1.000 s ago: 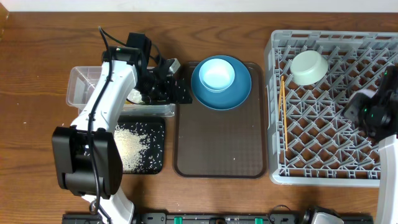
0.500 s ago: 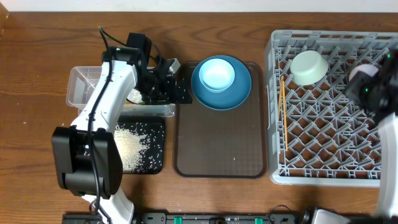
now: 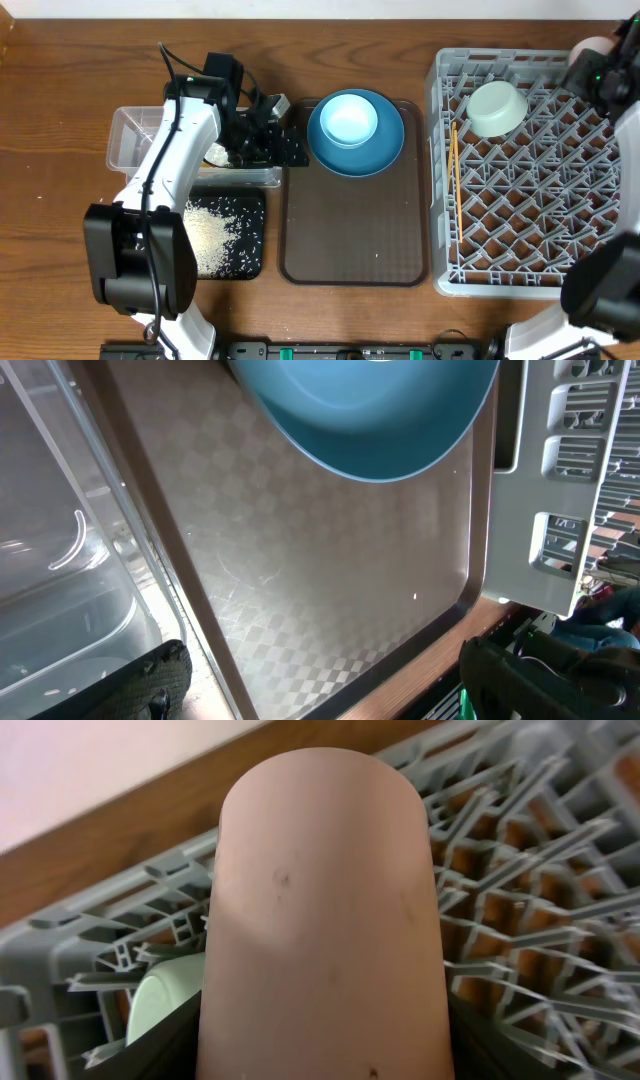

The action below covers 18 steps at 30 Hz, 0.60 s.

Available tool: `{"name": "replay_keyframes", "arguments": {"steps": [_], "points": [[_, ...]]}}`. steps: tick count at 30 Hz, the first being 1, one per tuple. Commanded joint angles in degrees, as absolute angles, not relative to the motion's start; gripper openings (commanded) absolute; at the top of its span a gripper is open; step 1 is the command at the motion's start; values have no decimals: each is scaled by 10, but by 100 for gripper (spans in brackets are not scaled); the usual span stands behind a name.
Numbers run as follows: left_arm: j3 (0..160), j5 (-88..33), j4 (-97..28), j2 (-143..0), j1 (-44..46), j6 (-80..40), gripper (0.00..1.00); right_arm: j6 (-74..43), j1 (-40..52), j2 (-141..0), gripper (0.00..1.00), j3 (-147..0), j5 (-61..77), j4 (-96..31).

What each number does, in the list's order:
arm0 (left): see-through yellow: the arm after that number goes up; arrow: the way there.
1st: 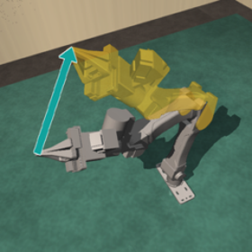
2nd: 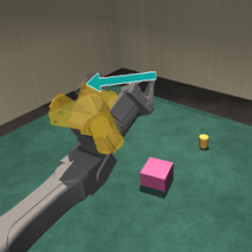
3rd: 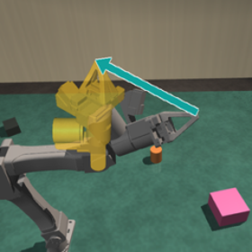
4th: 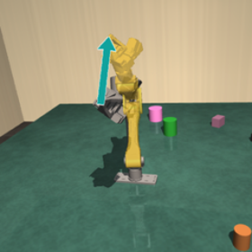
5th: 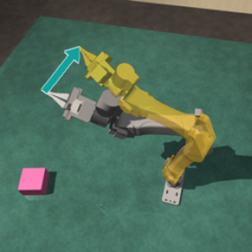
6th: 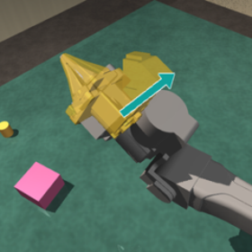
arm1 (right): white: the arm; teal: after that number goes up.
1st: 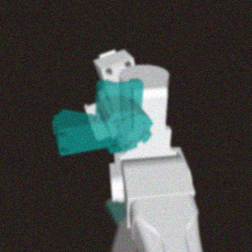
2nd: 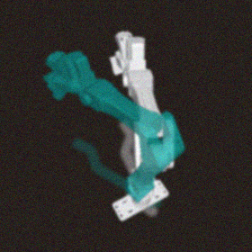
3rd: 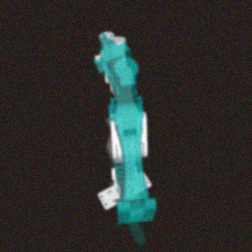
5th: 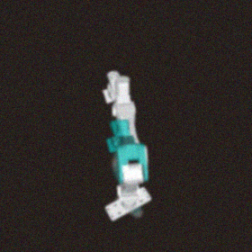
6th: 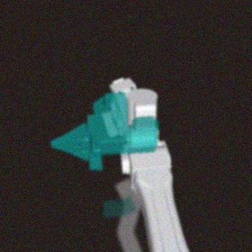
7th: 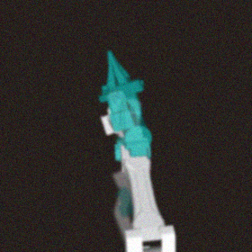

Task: Sort waste into correct bins and load items into the dishwasher rack
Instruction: 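Lower the held cup into the rack's back-right corner with the right gripper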

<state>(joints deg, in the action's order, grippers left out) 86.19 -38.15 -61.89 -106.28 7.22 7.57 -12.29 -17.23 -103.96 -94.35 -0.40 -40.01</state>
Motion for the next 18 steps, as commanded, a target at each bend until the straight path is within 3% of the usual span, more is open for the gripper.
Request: {"name": "replay_keyframes", "arguments": {"steps": [1,18], "points": [[872,-361,-620,-1054,71,83,89,-116,-175,-1074,19,-953,18,-397],[872,-361,-620,-1054,71,83,89,-122,-177,-1147,22,-953,18,-405]]}}
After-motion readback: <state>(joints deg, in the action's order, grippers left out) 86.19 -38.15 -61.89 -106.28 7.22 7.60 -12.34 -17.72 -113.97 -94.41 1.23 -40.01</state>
